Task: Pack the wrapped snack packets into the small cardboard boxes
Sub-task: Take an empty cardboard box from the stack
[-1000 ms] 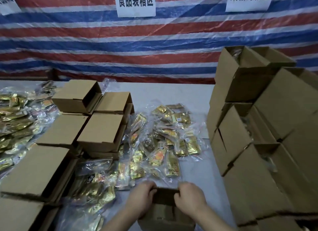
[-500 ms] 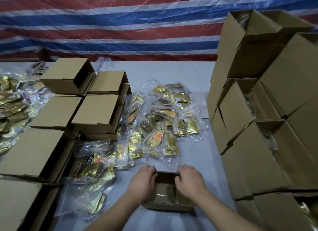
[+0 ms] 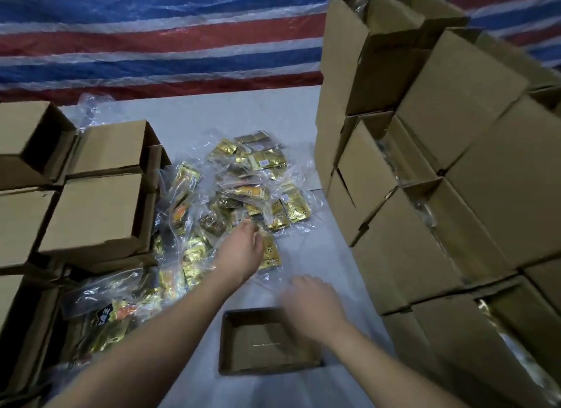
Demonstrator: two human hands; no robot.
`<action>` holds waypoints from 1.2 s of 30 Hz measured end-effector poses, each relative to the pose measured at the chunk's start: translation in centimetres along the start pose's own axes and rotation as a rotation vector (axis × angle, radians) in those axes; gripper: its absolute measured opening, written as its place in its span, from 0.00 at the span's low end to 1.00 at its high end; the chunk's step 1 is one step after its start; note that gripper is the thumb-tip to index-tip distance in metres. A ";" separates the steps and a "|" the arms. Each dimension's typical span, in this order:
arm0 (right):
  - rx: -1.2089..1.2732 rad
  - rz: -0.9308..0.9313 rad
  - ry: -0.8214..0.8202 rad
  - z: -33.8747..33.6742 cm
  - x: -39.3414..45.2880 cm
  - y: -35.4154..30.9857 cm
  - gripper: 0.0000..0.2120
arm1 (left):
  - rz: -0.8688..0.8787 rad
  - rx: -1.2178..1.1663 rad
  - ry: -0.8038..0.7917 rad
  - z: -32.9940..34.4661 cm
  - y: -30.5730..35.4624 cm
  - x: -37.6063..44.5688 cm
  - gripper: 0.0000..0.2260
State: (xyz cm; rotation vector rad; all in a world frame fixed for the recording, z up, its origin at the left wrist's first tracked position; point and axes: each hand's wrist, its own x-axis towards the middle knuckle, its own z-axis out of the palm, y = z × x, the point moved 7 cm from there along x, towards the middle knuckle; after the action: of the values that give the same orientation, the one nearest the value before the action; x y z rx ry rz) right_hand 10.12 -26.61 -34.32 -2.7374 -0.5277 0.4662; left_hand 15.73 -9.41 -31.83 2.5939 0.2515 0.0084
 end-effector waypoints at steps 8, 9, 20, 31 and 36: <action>0.303 0.211 -0.031 -0.7 0.9 2.7 0.17 | 0.313 0.518 -0.320 7.7 4.6 9.7 0.18; 0.333 0.231 -0.024 -0.8 0.9 3.0 0.18 | 0.342 0.568 -0.337 8.8 4.9 10.8 0.18; 0.368 0.242 -0.011 -0.4 2.2 5.4 0.18 | 0.606 1.071 -0.473 18.7 6.4 18.0 0.25; 0.582 0.386 -0.028 0.3 3.5 7.5 0.19 | 0.871 0.985 -0.457 16.7 8.1 16.0 0.16; 0.789 0.575 0.093 0.2 5.8 8.8 0.18 | 0.733 0.618 -0.364 12.0 7.2 13.3 0.11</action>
State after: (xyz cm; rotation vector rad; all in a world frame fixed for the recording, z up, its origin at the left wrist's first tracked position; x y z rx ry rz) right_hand 17.78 -31.99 -39.18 -2.0705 0.4186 0.5260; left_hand 30.72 -19.13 -39.08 3.0516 -0.9679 -0.3200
